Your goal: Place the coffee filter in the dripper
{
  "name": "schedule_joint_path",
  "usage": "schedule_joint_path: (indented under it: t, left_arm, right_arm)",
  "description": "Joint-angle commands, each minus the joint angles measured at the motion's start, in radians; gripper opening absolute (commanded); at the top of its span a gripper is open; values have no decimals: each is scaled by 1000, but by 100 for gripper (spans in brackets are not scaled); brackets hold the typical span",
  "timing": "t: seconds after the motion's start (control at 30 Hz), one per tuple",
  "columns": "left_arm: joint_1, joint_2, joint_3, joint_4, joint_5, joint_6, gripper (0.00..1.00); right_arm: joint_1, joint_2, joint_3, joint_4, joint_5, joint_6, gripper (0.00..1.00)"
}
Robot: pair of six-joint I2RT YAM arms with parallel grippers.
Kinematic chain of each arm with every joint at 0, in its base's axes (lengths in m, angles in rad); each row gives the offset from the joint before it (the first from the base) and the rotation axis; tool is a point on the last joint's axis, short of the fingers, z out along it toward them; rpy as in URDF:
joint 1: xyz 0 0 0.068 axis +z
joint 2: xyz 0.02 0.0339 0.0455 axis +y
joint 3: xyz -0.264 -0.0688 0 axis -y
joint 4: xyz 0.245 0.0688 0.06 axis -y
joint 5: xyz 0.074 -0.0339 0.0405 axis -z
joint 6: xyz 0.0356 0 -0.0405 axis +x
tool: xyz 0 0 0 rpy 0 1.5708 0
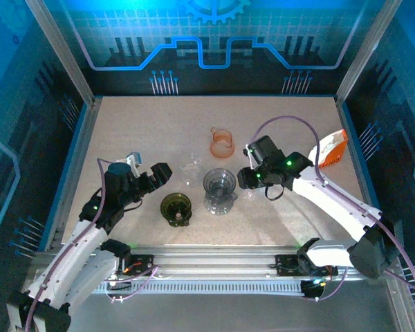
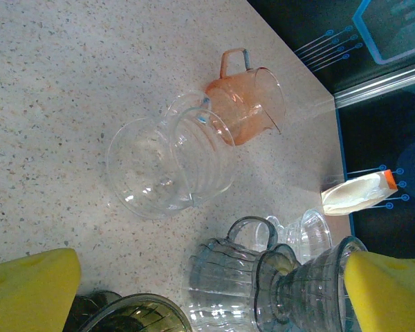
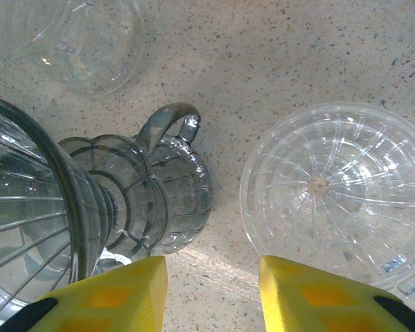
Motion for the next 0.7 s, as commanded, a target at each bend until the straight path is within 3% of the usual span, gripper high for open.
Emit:
schedule_joint_path:
  t: [0.0,0.4,0.67]
  left_arm:
    - [-6,-2,11,-14,0,23,99]
    - [-7,1,1,-8,-1,19,99]
    - [-6,1,0,-16,-1,17,99]
  right_arm:
    - [24,6,-13,12,-11,-6,40]
    - [45,7,-24,39,-30,11,41]
    - [16,8,-40,-6,41,19,45]
